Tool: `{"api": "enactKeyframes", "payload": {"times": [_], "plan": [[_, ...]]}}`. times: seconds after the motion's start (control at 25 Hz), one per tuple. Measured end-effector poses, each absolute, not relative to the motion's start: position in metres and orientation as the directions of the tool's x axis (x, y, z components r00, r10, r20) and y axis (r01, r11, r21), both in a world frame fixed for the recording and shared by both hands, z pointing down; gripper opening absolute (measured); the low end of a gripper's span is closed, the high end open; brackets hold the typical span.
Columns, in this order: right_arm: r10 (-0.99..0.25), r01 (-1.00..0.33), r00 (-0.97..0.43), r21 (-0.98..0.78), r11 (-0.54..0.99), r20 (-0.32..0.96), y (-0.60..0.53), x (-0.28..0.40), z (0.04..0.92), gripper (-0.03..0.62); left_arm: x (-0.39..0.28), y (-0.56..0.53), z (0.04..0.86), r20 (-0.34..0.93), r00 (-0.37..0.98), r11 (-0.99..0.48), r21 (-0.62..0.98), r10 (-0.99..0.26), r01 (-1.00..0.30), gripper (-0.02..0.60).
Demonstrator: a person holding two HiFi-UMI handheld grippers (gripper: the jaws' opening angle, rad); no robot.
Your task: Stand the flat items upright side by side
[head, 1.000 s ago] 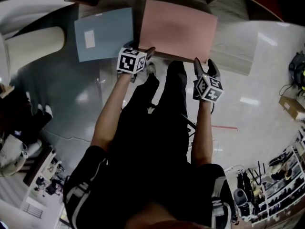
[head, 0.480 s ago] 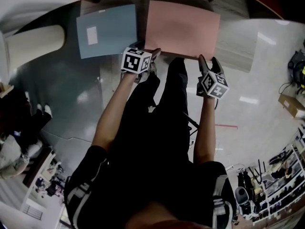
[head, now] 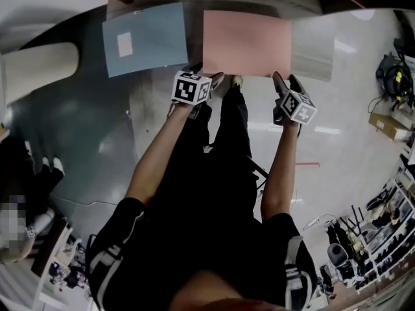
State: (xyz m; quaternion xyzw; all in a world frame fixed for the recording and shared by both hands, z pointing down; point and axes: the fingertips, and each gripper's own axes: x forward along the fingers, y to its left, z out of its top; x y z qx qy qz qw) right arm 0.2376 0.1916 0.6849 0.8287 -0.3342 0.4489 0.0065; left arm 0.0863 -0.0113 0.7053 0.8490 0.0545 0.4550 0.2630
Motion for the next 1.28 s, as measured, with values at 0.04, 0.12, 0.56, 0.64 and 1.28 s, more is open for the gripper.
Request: {"api": "enactKeyframes", "payload": {"times": [0.04,0.12,0.56,0.64,1.28], "plan": [[-0.55,-0.555,0.375,-0.295,-0.778,0.746,0.193,0.236,0.685,0.299,0.083,-0.009,0.705,0.741,0.582,-0.852,0.502,0.336,-0.147,0.331],[-0.554,-0.546,0.375,-0.306,-0.78,0.743,0.196,0.233,0.686,0.301,0.078,-0.006,0.705,0.743,0.577,-0.85,0.504,0.339,-0.15,0.331],[-0.566,-0.506,0.392,-0.344,-0.791,0.725,0.211,0.223,0.704,0.302,0.065,0.01,0.722,0.751,0.592,-0.846,0.491,0.292,-0.206,0.331],[-0.571,-0.505,0.395,-0.349,-0.79,0.72,0.213,0.222,0.707,0.302,0.064,0.011,0.725,0.753,0.598,-0.852,0.479,0.276,-0.211,0.331],[-0.558,-0.469,0.493,-0.337,-0.817,0.667,0.221,0.212,0.682,0.313,0.039,-0.018,0.697,0.72,0.688,-0.867,0.397,0.09,-0.302,0.245]]}}
